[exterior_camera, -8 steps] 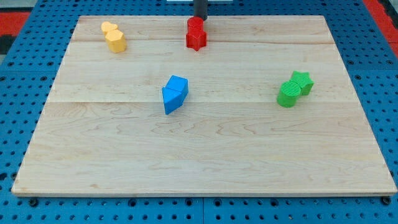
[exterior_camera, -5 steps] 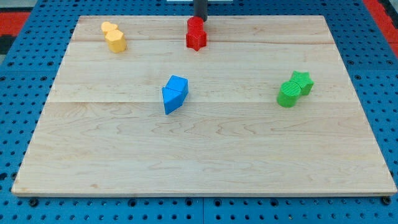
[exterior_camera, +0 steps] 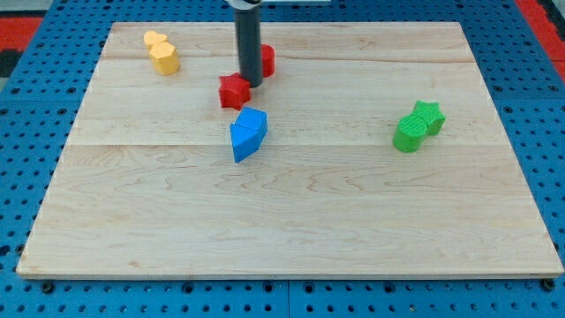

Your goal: Separate the red star from the red circle

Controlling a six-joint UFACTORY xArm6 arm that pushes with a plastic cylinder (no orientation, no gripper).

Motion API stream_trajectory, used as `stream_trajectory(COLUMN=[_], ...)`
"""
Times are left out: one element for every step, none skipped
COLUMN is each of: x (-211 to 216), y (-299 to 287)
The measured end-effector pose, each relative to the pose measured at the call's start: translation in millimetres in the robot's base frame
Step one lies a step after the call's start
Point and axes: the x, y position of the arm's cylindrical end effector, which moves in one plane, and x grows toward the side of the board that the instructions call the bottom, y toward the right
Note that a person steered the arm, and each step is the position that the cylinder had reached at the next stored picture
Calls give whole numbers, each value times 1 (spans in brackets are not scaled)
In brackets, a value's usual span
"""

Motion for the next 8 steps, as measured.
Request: stream_trajectory(x=[24, 70, 87, 76, 79, 140, 173, 130], y=[-6, -64, -99, -116, -147, -151, -151, -132])
